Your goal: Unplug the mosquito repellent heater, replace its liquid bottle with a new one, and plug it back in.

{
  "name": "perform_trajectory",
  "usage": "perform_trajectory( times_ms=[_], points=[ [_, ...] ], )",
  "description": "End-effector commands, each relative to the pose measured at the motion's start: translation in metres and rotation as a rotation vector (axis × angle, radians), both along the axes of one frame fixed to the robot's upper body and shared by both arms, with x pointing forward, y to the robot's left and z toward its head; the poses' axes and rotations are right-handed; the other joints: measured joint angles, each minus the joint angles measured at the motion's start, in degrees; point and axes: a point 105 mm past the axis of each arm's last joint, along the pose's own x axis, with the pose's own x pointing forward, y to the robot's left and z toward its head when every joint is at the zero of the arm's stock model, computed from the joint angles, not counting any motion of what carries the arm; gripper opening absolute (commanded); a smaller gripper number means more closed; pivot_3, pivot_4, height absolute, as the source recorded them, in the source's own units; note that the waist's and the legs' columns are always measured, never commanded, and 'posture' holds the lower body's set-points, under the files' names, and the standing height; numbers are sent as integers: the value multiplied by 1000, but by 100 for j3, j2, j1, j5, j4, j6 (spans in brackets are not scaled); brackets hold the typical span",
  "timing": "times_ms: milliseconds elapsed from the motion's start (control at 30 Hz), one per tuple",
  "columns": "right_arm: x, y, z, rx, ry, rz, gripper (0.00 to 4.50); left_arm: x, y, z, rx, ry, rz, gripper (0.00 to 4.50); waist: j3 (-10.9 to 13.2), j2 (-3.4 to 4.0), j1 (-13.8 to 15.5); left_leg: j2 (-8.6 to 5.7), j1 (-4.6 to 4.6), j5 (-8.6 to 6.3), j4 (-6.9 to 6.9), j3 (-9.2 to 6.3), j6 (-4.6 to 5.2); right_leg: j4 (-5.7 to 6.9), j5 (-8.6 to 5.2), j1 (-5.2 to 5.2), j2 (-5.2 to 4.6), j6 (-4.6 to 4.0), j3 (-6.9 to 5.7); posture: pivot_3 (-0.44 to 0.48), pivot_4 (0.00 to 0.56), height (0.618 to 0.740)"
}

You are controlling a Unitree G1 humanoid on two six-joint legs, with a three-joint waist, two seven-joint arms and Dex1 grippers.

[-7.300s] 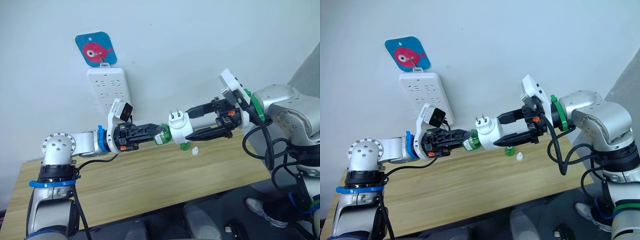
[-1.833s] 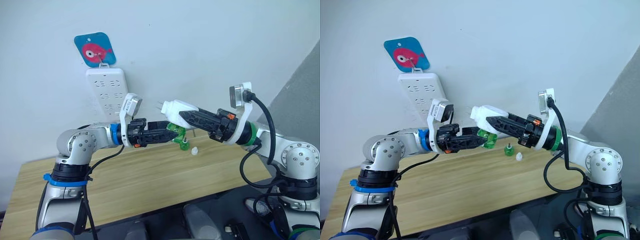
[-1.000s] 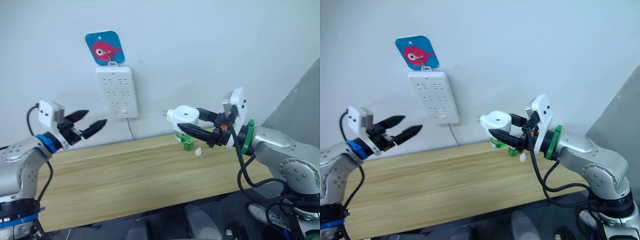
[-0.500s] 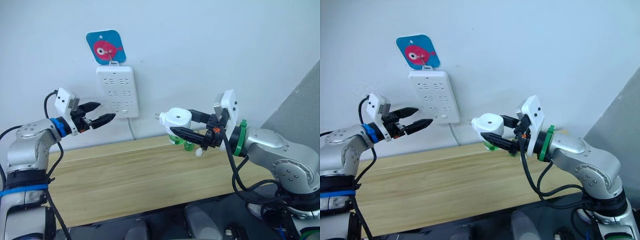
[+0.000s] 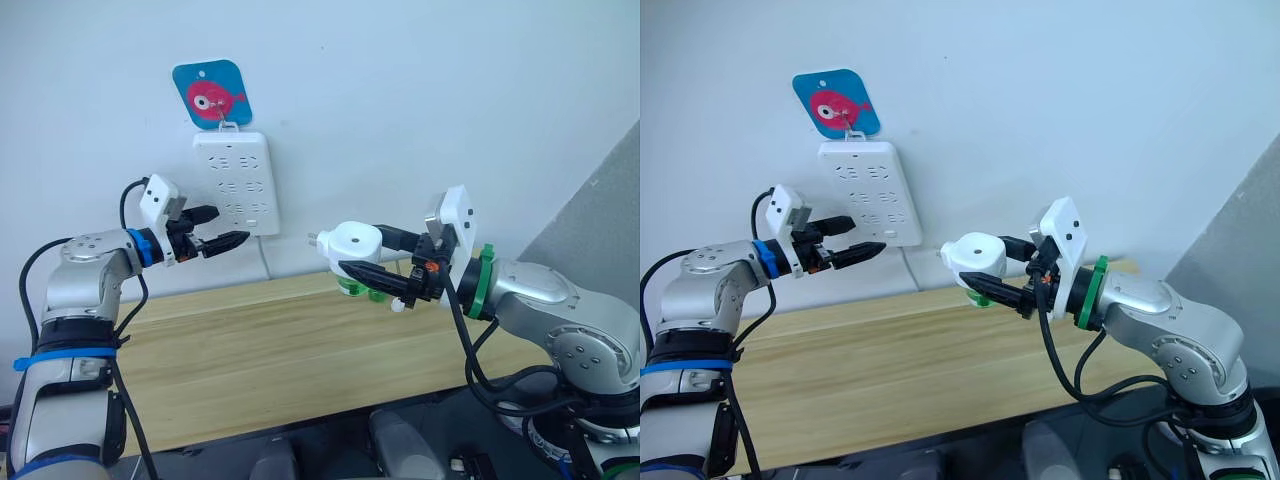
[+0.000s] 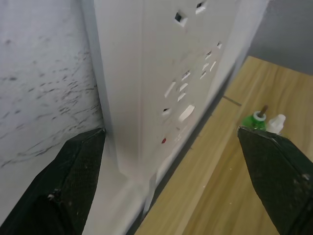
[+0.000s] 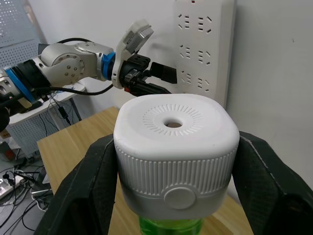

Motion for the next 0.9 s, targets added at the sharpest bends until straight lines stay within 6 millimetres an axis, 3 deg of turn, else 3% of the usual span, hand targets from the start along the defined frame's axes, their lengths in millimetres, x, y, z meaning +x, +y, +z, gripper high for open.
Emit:
perform_trajectory(
  times_ms=[33, 300, 400, 700, 900],
  points=[
    [-7, 0, 12, 18, -64, 9, 2908, 0, -5, 13, 2, -12, -55, 4500, 0, 0, -12, 0, 0, 0, 0, 0, 0, 0, 0, 0, 0, 0, 0, -282, 139, 734],
    [-9, 1, 9, 19, -55, 11, 2908, -10, -15, 20, -42, 54, -160, 4500, 0, 0, -95, 1, -2, 0, -3, -2, 0, -5, -1, 0, 0, 1, -1, -287, 137, 734],
    [-9, 2, 9, 19, -56, 14, 2908, -8, -14, 24, -53, 43, -146, 3894, 0, 0, -93, 0, -2, 0, -2, -2, 0, -4, -1, 0, 0, 1, -1, -286, 135, 734],
    [4, 20, 6, -13, -83, -13, 2908, -9, -16, 24, -71, 31, -127, 1286, 0, 0, -110, 2, -2, 0, -2, -2, 0, -4, 0, -2, 0, 1, 0, -282, 132, 734],
    [31, 43, 2, -35, -54, -140, 2908, -12, -26, 27, -89, 0, -116, 1285, 0, 0, -108, 1, -6, 0, -1, -5, -1, -3, 0, -4, -2, -1, -1, -281, 132, 734]
  ],
)
